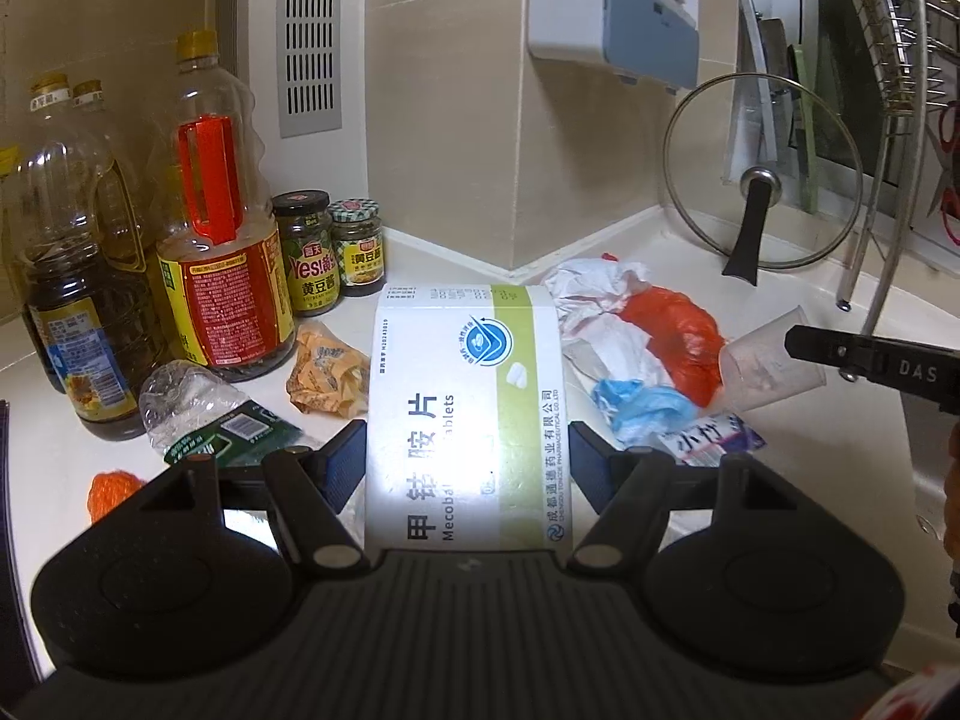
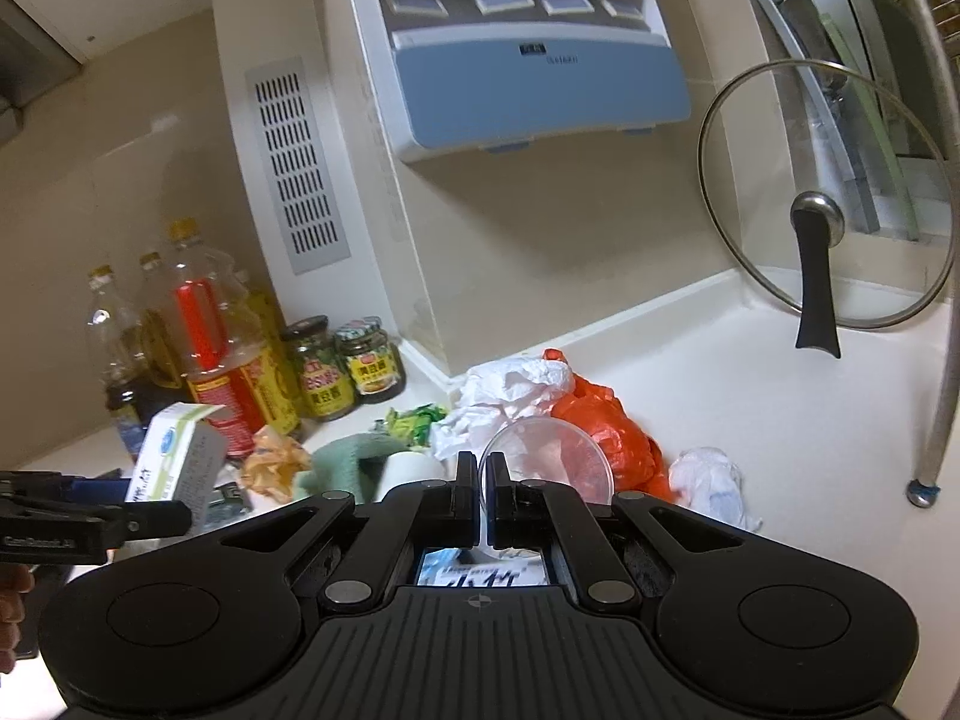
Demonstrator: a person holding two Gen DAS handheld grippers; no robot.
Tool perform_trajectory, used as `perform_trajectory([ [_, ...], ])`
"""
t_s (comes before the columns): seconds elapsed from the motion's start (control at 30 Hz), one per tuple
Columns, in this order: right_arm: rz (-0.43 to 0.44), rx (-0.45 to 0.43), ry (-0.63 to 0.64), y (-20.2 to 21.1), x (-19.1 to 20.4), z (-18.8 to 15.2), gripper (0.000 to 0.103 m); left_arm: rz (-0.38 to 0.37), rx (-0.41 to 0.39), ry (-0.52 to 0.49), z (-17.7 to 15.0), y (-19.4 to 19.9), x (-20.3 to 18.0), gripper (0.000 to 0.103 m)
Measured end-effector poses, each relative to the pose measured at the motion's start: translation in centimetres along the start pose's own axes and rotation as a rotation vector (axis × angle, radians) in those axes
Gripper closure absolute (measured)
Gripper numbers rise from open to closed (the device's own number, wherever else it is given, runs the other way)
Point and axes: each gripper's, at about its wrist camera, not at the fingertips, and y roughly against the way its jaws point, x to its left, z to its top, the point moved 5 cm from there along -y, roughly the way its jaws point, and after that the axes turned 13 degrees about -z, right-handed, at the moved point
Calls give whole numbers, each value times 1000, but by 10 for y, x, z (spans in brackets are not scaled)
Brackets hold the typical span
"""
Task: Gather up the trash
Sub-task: 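Carry the medicine box and plastic cup down over the wastebasket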
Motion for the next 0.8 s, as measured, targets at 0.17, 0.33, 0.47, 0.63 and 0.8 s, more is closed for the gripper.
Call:
perform_trajectory([
  [0.17, 27, -4, -6, 39, -2, -8, 101, -6, -4, 2, -12, 20, -22, 34],
  [0.33, 58, 2, -8, 78, -2, -19, 101, -14, -3, 8, -27, 42, -47, 34],
  [0.47, 91, 15, -10, 108, -1, -31, 101, -17, 1, 22, -44, 60, -66, 34],
  [0.63, 129, 49, -13, 138, 3, -52, 101, -24, 23, 58, -71, 79, -85, 34],
  [0.8, 160, 106, -9, 158, 10, -78, 101, -19, 59, 97, -101, 92, -94, 34],
])
